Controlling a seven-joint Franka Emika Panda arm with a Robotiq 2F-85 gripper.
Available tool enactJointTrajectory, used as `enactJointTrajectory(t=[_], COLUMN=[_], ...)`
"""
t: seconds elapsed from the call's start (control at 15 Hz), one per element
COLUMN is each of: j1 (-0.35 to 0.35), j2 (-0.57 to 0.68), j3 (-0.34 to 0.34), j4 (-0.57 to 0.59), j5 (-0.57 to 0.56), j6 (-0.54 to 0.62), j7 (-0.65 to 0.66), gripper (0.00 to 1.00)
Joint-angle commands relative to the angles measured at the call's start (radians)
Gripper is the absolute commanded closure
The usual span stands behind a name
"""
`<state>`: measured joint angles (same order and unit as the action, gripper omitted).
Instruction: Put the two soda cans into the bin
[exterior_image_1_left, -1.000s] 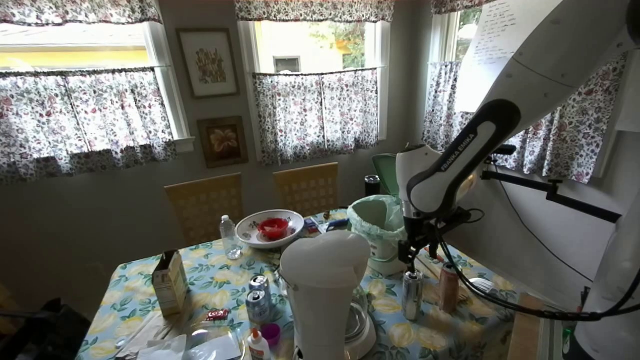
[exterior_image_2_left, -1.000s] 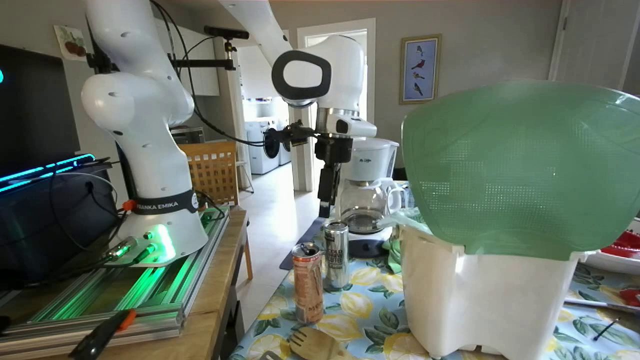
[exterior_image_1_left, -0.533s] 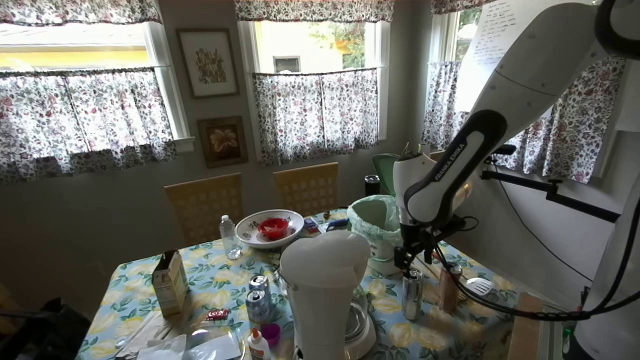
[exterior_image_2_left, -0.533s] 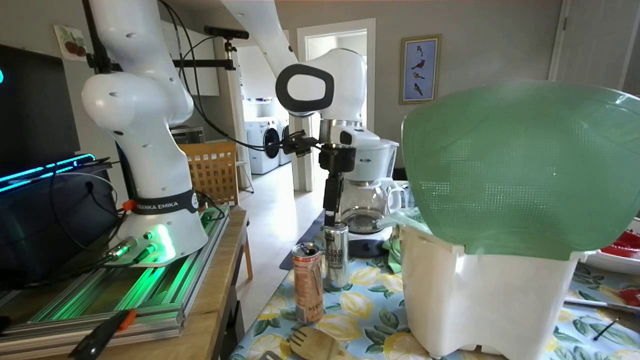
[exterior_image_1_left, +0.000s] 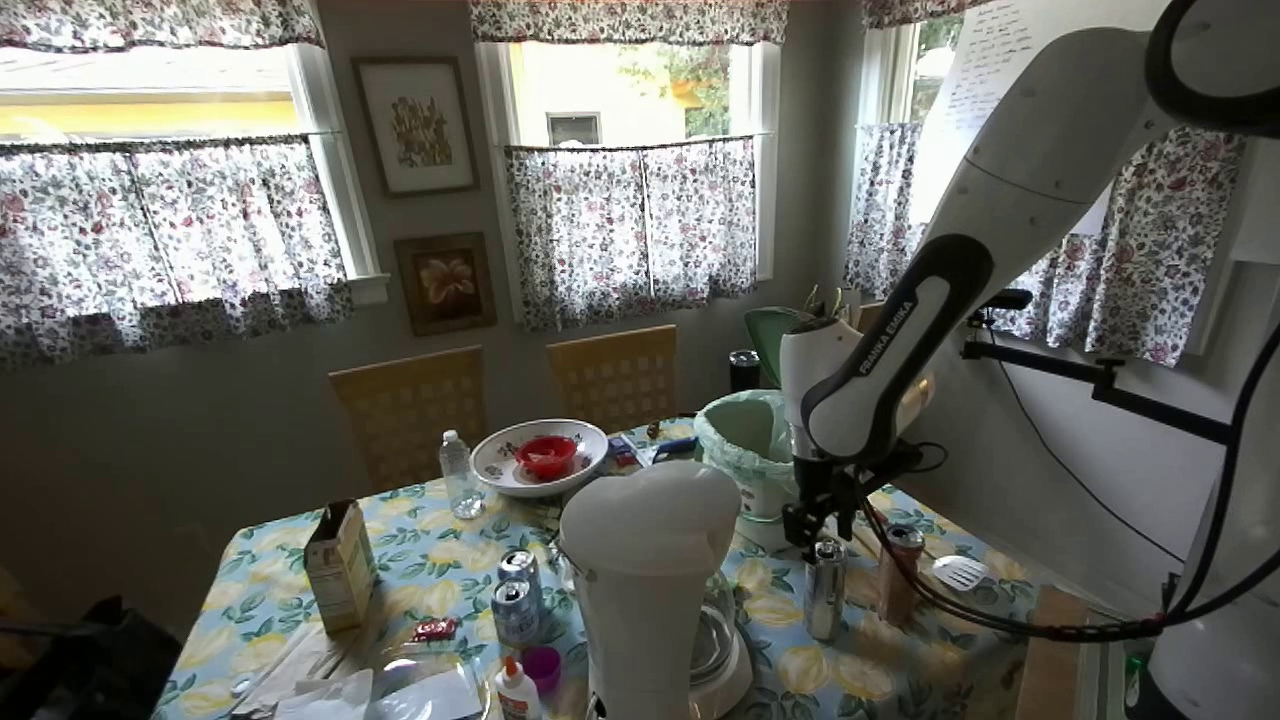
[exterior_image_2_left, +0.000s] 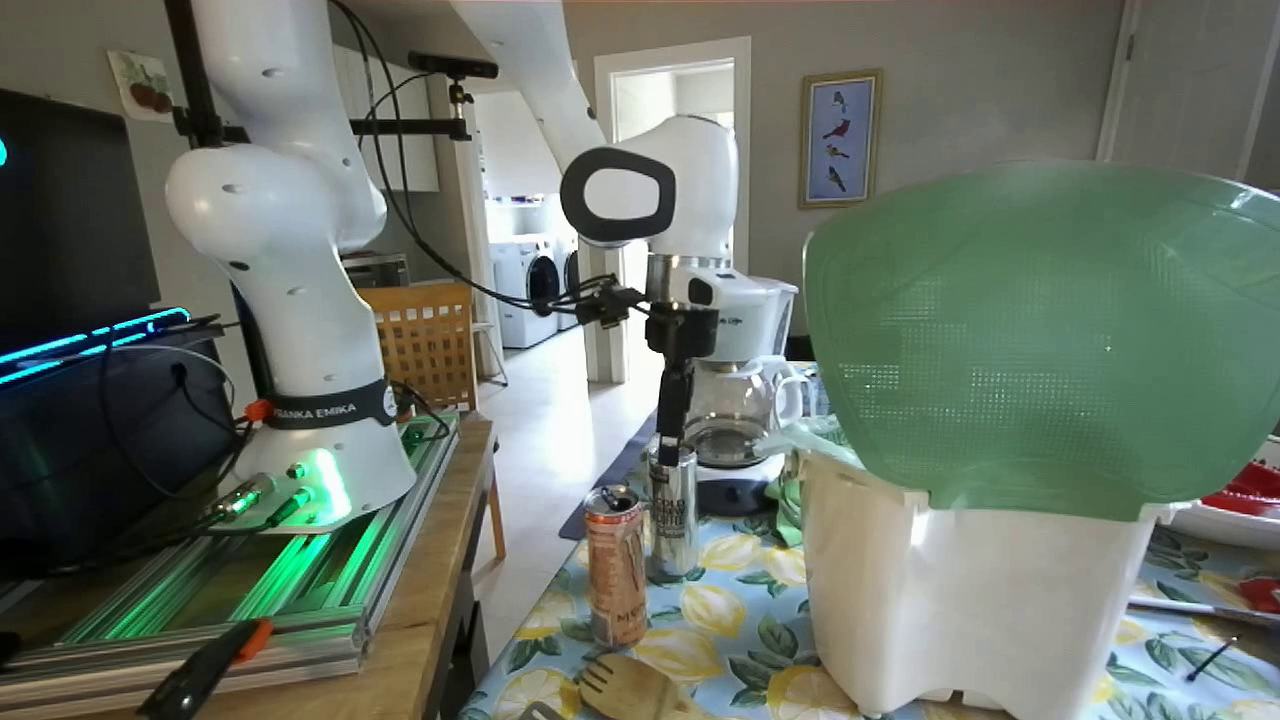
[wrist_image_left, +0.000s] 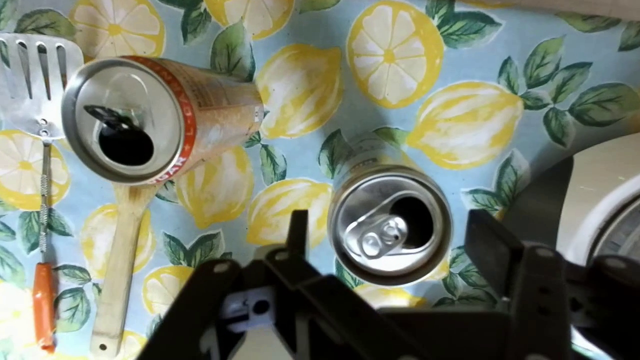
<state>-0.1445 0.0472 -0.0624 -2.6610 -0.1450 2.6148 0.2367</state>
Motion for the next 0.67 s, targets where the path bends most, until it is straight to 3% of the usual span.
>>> enactJointTrajectory(t=[0.0, 0.13, 0.33, 0.6], j1=[0.027, 0.03, 0.034, 0.043], j2=[0.038, 0.04, 0.019, -0.103], j3=[-0.024, -0.028, -0.031, -0.021], j4=[0.021, 0.027, 0.028, 0.041], j5=[-0.025, -0.023, -0.016, 0.015], j6=[0.021, 0.015, -0.004, -0.116], j7=[0.03, 0.03, 0.028, 0.021], gripper=[0.49, 0.63, 0.63, 0.63])
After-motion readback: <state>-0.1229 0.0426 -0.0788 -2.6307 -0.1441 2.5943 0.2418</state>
